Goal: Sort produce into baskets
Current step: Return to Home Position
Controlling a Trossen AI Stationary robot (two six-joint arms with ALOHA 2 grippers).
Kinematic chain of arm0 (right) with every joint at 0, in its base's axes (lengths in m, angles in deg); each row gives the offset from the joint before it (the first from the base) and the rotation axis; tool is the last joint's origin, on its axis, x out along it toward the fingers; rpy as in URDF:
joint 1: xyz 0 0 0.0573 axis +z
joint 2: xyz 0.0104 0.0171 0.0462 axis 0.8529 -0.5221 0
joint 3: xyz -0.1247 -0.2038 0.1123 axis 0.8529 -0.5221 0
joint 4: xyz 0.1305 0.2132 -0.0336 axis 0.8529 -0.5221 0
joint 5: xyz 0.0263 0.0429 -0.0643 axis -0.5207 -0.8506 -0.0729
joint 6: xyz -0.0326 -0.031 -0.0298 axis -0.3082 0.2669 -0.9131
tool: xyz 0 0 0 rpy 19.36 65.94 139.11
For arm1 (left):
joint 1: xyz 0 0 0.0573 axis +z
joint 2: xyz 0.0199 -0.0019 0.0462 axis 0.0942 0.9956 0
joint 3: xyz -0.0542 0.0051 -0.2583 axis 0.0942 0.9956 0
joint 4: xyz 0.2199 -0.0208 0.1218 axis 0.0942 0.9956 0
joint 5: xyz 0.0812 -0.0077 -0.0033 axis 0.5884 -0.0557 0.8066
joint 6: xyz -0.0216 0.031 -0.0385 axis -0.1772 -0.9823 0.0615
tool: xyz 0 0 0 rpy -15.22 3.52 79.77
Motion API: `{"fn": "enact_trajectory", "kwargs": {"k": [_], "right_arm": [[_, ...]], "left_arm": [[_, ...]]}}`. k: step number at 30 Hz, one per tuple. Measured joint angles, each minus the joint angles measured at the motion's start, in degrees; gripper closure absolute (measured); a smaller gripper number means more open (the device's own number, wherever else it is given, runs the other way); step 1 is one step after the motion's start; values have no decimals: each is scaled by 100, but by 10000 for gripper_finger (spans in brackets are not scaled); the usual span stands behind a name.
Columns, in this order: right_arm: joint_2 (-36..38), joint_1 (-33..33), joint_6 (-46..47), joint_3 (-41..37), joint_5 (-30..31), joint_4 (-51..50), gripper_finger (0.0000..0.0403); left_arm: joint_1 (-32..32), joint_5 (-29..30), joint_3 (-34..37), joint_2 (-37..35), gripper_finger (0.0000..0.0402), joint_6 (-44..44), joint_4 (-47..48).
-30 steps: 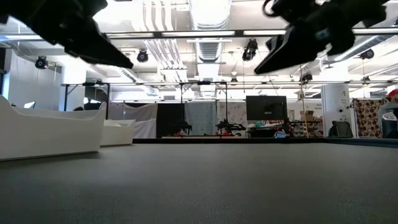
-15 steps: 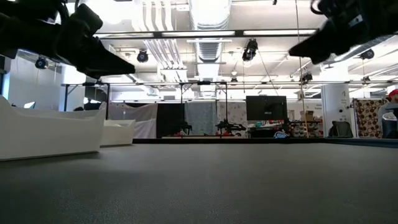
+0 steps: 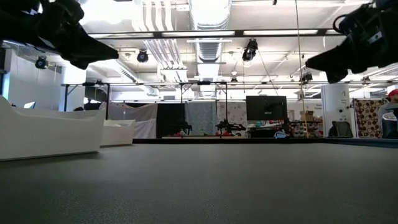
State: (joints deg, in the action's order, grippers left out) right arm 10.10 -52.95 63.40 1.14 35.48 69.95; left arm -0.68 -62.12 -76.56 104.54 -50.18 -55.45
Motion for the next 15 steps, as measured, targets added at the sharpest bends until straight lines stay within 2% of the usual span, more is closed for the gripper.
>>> {"fn": "enact_trajectory", "kwargs": {"k": [4,10,15], "right_arm": [[23,0,229,-422,-15,360,365],[-112,0,374,-417,339,226,365],[-253,0,1035,-417,471,-230,365]], "left_arm": [[-4,-46,106,-284,350,123,142],[-9,-634,621,-373,350,-164,-527],[-4,-612,879,-482,350,-134,-602]]}}
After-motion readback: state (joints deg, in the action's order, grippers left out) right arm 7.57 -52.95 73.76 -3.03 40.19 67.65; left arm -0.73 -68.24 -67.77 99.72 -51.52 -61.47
